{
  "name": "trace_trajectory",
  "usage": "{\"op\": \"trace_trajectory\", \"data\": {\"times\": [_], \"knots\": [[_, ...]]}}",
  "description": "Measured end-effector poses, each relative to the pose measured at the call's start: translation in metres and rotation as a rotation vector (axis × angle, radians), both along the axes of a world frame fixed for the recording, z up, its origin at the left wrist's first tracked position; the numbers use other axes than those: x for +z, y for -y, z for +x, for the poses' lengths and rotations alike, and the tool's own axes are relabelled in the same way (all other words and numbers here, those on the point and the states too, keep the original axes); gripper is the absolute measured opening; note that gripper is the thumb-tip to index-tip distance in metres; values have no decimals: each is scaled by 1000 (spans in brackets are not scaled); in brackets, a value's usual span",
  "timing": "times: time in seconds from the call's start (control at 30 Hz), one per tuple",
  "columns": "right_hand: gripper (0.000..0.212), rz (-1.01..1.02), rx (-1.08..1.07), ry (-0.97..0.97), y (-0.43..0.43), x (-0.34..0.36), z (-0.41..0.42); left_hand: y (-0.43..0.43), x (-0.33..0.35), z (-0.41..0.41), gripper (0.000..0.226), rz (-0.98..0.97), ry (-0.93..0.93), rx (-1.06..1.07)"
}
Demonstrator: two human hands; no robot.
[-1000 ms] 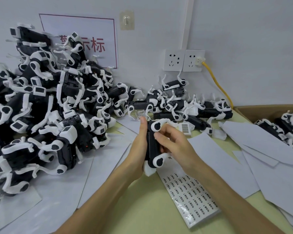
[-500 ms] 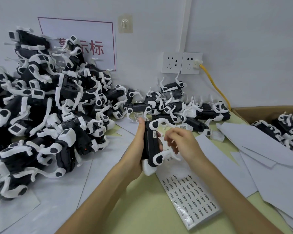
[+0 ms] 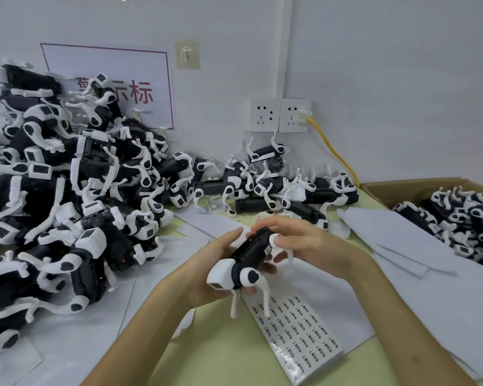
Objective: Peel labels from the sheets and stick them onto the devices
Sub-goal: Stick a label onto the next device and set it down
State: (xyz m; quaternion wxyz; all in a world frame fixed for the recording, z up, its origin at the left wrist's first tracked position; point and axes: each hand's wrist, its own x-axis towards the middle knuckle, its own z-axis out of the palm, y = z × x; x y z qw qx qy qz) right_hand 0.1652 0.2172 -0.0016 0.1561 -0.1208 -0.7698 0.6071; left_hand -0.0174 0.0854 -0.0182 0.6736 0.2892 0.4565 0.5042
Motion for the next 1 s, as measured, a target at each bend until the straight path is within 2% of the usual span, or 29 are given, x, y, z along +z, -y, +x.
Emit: {"op": "trace_trajectory", "data": {"times": [0.17, 0.23, 0.3, 0.37, 0.47, 0.5, 0.53, 0.63, 0.7, 0.83, 1.0], "knots": [[28, 53, -30, 91, -9, -1, 7, -5, -11, 1, 84, -7, -124, -65], [29, -2, -68, 109, -14, -3, 12, -10, -11, -3, 77, 12, -185, 33], [36, -176, -143, 37, -25, -4, 22, -12, -13, -10, 65, 44, -187, 179], [38, -402, -268, -178, -35, -3, 34, -12, -14, -15, 55, 86, -177, 319], [41, -816, -414, -719, -47, -3, 43, -12, -18, -18, 50, 95, -164, 415], [43, -944, -481, -852, -51, -4, 46, -12, -19, -18, 50, 93, -160, 424], [44, -1006, -568, -904, -55, -7, 49, -12, -19, -18, 50, 92, -160, 429], [40, -1006, -827, -767, -60, -20, 50, -13, -18, -13, 49, 90, -190, 433], [33, -1024, -918, -660, -58, -25, 43, -12, -17, -8, 48, 87, -243, 432], [21, -909, -956, -493, -51, -23, 28, -10, -16, 3, 44, 89, -404, 412], [19, -676, -892, -371, -34, -11, 3, -7, -19, 14, 36, 198, -670, 370]]}}
